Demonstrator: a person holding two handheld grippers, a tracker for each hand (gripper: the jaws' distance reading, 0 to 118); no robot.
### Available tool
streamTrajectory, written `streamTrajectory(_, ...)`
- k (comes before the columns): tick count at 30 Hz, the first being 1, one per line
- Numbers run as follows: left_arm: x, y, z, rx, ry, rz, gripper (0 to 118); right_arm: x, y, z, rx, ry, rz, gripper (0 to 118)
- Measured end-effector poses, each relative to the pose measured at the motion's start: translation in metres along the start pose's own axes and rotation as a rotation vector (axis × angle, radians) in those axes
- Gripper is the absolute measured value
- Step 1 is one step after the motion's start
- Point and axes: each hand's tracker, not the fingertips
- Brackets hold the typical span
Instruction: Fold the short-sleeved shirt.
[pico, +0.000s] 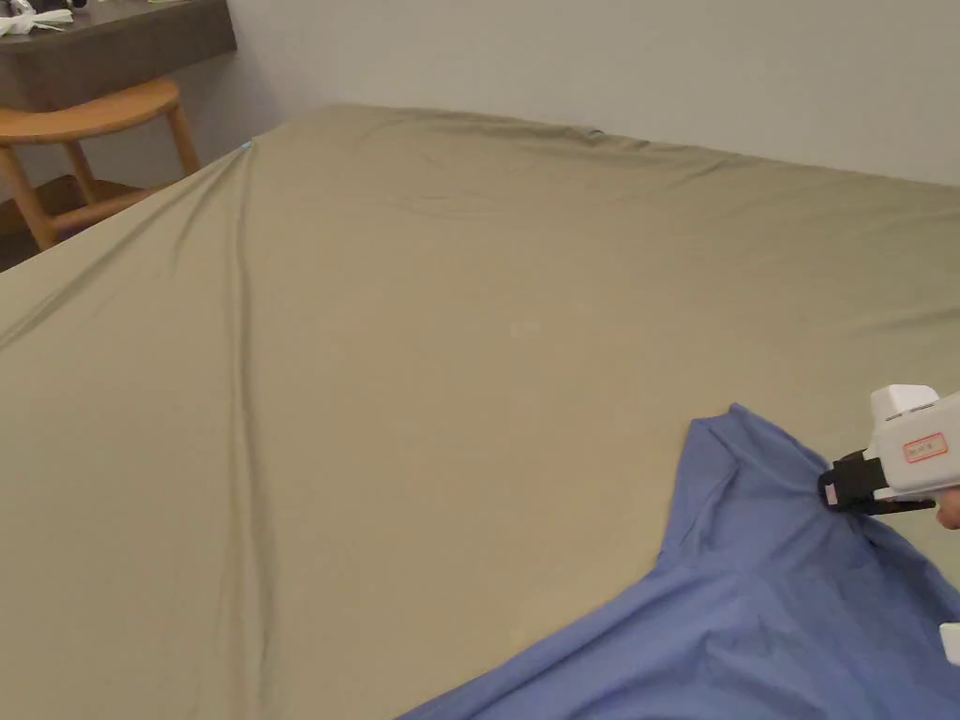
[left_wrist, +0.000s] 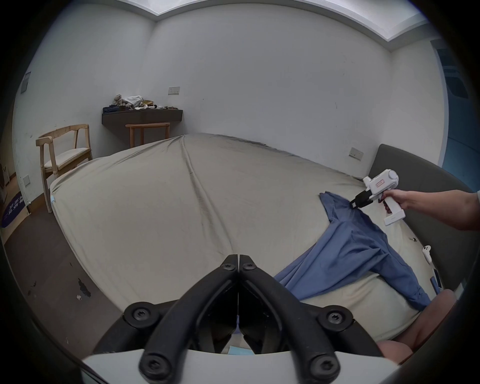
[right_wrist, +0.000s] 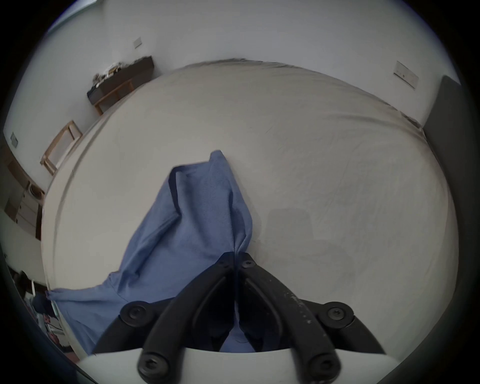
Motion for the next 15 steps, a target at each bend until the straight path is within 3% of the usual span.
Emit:
streamTrajectory(1, 0.000, 0.002, -0.002, -0.021, 0.005, -0.003, 3, 0.002, 0.002, 0.003, 0.006, -0.006, -0.003, 4)
streamTrajectory(2, -0.001, 0.003, -0.005, -0.067, -0.006, 0.009, 14, 0.002, 0.001, 0.005, 0.001, -0.005, -0.001, 4)
streamTrajectory(5, 0.000, 0.005, -0.014, -0.167, -0.052, 0.012, 114, -0.003, -0.002, 0.010, -0.003, -0.012, 0.018, 4)
streamTrajectory(10, 0.007, -0.018, -0.032, -0.304, 0.001, -0.175, 117, -0.007, -0.003, 0.011, -0.005, -0.011, 0.014, 4)
streamTrajectory(15, 0.009, -0.037, -0.073, -0.411, -0.038, -0.159, 114, -0.011, -0.003, 0.008, -0.012, -0.012, 0.021, 4)
